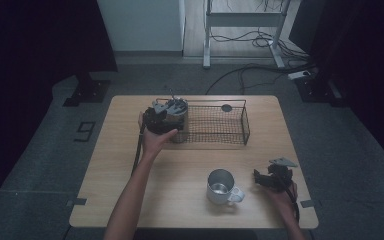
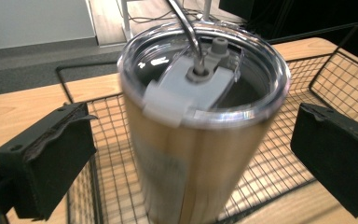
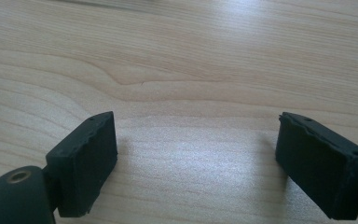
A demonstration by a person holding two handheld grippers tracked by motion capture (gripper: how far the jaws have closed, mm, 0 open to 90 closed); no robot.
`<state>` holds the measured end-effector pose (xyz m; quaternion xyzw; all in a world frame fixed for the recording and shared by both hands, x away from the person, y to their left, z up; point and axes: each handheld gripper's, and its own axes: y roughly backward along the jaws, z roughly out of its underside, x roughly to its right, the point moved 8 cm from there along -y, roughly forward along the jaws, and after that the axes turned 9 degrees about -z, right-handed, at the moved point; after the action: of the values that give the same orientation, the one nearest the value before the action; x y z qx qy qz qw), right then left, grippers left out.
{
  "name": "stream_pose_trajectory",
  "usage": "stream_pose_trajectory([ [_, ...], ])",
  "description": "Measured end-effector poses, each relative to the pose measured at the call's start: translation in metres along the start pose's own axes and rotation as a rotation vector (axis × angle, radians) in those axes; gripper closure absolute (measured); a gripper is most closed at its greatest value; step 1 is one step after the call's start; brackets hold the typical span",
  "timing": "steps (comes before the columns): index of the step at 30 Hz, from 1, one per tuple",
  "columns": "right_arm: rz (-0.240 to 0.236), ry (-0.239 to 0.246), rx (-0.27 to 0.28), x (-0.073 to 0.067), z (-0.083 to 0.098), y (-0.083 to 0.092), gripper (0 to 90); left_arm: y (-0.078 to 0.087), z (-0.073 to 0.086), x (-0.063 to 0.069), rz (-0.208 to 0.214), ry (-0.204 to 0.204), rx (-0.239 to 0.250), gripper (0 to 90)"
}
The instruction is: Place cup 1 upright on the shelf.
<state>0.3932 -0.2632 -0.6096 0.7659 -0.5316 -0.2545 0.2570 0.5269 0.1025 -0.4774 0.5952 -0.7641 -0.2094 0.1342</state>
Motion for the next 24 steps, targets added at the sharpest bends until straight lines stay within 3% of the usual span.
stream_pose_trajectory([
  [14, 0.007, -0.006, 0.000, 0.000, -0.001, 0.000, 12.7, 0.056, 0.050, -0.009, 0.060, -0.065, -0.002, 3.2],
  [20, 0.008, -0.007, 0.000, 0.000, -0.001, 0.000, 12.7, 0.068, 0.074, -0.010, 0.097, -0.048, -0.047, 3.7],
  [24, 0.008, -0.007, 0.000, 0.000, -0.001, 0.000, 12.7, 0.073, 0.086, -0.011, 0.100, -0.051, -0.059, 4.6],
])
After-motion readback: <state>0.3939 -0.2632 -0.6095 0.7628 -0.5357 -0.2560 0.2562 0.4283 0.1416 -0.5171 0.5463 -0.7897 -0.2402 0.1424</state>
